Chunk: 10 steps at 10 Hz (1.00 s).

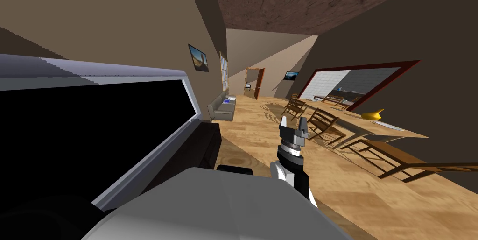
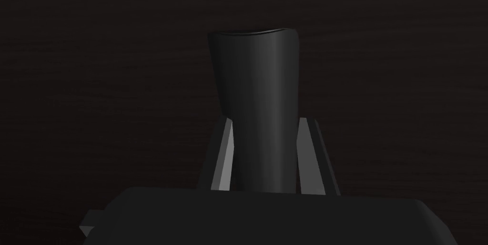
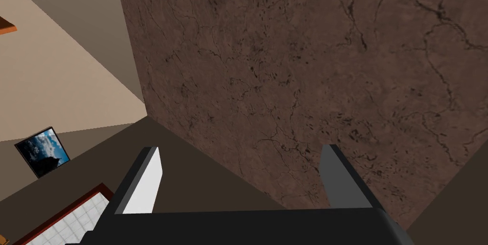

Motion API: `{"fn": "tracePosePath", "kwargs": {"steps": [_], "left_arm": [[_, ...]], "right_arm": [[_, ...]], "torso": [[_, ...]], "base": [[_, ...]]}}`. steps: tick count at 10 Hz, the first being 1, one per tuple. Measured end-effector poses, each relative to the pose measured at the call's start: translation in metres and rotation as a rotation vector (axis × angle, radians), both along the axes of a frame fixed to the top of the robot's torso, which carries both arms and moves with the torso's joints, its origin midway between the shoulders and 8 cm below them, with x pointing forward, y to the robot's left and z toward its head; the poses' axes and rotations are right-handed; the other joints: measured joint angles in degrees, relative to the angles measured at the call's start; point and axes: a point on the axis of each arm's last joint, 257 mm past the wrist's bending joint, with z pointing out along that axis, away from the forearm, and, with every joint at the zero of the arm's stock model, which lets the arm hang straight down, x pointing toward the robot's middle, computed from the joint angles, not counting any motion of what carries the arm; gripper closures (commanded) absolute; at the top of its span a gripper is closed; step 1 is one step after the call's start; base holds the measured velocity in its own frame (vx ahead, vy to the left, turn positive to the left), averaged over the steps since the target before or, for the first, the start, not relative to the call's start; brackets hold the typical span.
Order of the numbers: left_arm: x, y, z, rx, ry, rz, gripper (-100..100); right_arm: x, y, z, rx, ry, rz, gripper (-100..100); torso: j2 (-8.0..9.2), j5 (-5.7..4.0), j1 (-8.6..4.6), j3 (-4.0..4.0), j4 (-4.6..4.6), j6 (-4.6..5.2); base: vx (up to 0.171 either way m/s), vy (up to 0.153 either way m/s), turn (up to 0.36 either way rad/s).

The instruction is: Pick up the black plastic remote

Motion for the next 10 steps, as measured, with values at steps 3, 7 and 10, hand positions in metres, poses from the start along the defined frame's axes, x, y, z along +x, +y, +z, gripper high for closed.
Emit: {"fn": "tracePosePath", "kwargs": {"steps": [3, 7, 10], "left_arm": [[-0.001, 0.0, 0.0, 0.0, 0.001, 0.001, 0], [-0.009, -0.004, 0.013, 0.001, 0.005, -0.055, 100], [-0.014, -0.005, 0.021, -0.001, 0.006, -0.096, 0]], "right_arm": [[0.0, 0.0, 0.0, 0.0, 0.0, 0.0, 0], [0.0, 0.0, 0.0, 0.0, 0.0, 0.0, 0], [0.0, 0.0, 0.0, 0.0, 0.0, 0.0, 0]], "torso": [[-0.09, 0.06, 0.07, -0.05, -0.01, 0.03], [-0.61, 0.06, 0.13, -0.33, -0.1, 0.01], [-0.41, 0.06, 0.08, -0.23, -0.06, 0.09]], "base": [[0.0, 0.0, 0.0], [0.13, 0.019, 0.247], [0.067, -0.002, 0.047]]}}
